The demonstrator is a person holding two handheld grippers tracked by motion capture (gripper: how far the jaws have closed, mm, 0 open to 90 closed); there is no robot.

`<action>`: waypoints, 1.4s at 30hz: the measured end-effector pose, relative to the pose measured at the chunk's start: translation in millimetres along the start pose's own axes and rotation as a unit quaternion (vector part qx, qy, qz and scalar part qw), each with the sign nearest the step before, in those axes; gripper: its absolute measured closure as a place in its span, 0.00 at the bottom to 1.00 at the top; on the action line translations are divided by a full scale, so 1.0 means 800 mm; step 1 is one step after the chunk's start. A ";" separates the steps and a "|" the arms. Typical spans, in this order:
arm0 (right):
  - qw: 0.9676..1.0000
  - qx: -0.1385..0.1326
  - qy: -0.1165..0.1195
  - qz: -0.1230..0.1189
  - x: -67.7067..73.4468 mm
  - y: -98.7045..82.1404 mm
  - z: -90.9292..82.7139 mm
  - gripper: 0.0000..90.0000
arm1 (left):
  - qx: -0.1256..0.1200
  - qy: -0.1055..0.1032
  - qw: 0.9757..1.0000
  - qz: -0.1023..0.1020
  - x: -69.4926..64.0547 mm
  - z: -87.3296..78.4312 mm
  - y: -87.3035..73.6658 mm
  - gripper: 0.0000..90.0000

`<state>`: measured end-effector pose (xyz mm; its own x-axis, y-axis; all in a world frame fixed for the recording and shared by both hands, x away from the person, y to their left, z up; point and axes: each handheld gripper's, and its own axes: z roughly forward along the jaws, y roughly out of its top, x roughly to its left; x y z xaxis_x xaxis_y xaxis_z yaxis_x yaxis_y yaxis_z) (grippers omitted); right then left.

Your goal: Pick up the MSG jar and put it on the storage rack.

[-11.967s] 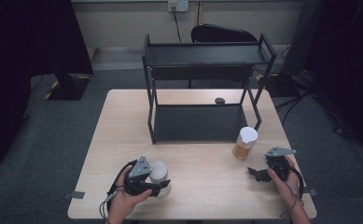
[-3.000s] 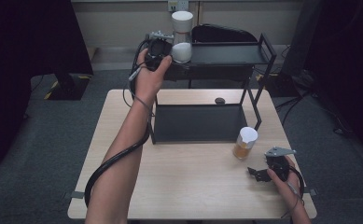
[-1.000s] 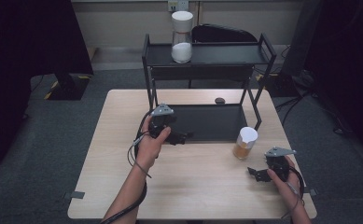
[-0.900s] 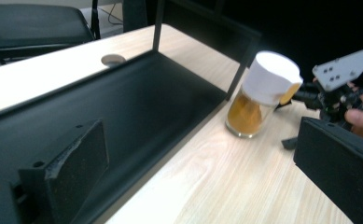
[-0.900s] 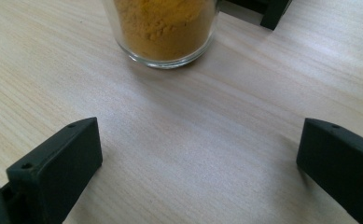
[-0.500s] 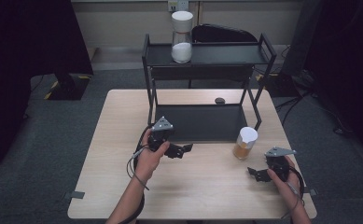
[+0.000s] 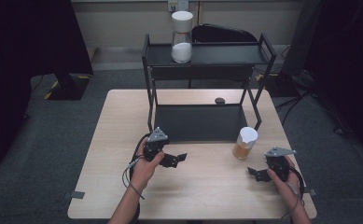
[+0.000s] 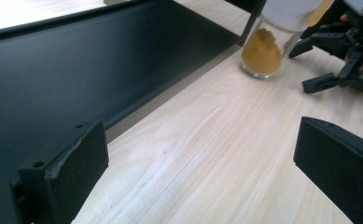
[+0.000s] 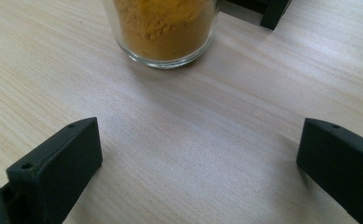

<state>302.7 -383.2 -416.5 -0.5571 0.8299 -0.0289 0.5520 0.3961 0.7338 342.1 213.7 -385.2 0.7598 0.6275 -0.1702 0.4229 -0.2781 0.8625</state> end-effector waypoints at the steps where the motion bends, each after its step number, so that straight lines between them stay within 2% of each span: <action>1: 1.000 0.000 0.000 0.000 0.000 0.000 0.000 0.00 | 0.000 -0.003 1.000 0.000 0.002 0.000 -0.003 0.03; 9: 1.000 0.000 0.000 0.000 0.000 0.000 0.000 0.00 | 0.008 0.001 1.000 0.000 0.003 -0.001 -0.023 0.03; 13: 1.000 0.000 0.000 0.000 0.000 0.000 0.000 0.00 | 0.015 0.013 1.000 0.001 0.002 -0.002 -0.034 0.03; 29: 1.000 0.000 0.000 0.000 0.000 0.000 0.000 0.00 | 0.036 0.038 0.999 -0.004 0.001 -0.012 -0.077 0.03; 30: 1.000 0.000 0.000 0.000 0.000 0.000 0.000 0.00 | 0.043 0.040 0.998 -0.003 0.000 -0.013 -0.076 0.03; 32: 1.000 0.000 0.000 0.000 0.000 0.000 0.000 0.00 | 0.042 0.044 0.998 0.005 -0.003 -0.017 -0.078 0.03; 34: 1.000 0.000 0.000 0.000 0.000 0.000 0.000 0.00 | 0.060 0.055 0.997 0.009 -0.006 -0.018 -0.074 0.03; 37: 1.000 0.000 0.000 0.000 0.000 0.000 0.000 0.00 | 0.075 0.062 0.995 0.017 -0.008 -0.022 -0.073 0.03; 39: 1.000 0.000 0.000 0.000 0.000 0.000 0.000 0.00 | 0.101 0.072 0.992 0.024 -0.012 -0.020 -0.066 0.03; 42: 1.000 0.000 0.000 0.000 0.000 0.000 0.000 0.00 | 0.118 0.078 0.988 0.057 -0.019 -0.019 -0.063 0.01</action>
<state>302.6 -383.1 -416.5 -0.5566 0.8303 -0.0290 0.5522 0.3958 0.7338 301.9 229.1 -419.2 0.7311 0.6822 0.0130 0.4572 -0.5039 0.7329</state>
